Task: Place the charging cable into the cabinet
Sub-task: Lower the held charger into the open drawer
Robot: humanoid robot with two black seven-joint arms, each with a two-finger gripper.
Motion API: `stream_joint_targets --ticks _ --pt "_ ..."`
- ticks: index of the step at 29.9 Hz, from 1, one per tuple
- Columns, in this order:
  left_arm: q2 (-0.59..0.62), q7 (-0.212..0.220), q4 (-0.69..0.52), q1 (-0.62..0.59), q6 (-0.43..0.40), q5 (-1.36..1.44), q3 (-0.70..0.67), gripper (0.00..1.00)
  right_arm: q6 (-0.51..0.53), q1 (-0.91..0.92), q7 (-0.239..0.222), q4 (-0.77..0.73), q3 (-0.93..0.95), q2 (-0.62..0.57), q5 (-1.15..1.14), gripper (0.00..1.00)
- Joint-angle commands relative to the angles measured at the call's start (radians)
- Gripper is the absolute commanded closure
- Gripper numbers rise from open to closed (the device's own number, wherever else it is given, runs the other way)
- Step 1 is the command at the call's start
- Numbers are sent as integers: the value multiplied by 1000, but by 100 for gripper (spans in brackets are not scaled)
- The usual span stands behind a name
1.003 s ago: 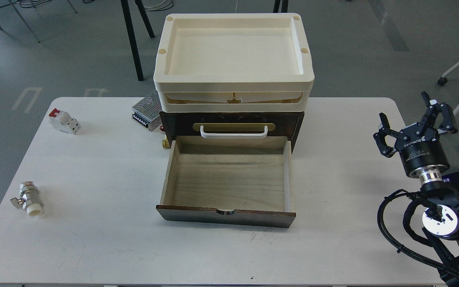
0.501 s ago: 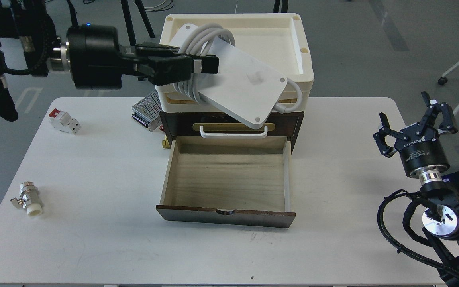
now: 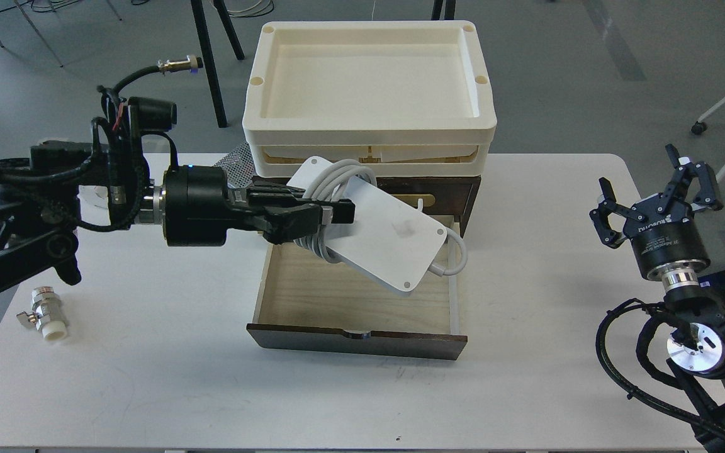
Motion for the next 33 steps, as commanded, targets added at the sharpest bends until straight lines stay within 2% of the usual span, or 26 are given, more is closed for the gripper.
stream_joint_targets --ticks 1,7,12,20,29,33 --pt "-25 0 10 88 64 40 -1 97 0 1 1 0 0 0 0 0" --pt "-77 0 48 185 143 44 -2 97 0 0 -1 0 0 0 0 1" --pt "-130 0 117 226 179 44 -1 96 0 -1 1 0 0 0 0 1" --pt "-159 0 146 320 226 53 2 96 0 -1 -1 0 0 0 0 0" --pt "-274 0 301 324 249 58 2 96 0 -1 -1 0 0 0 0 0" --pt "-307 0 327 326 272 56 4 96 0 -1 1 0 0 0 0 0"
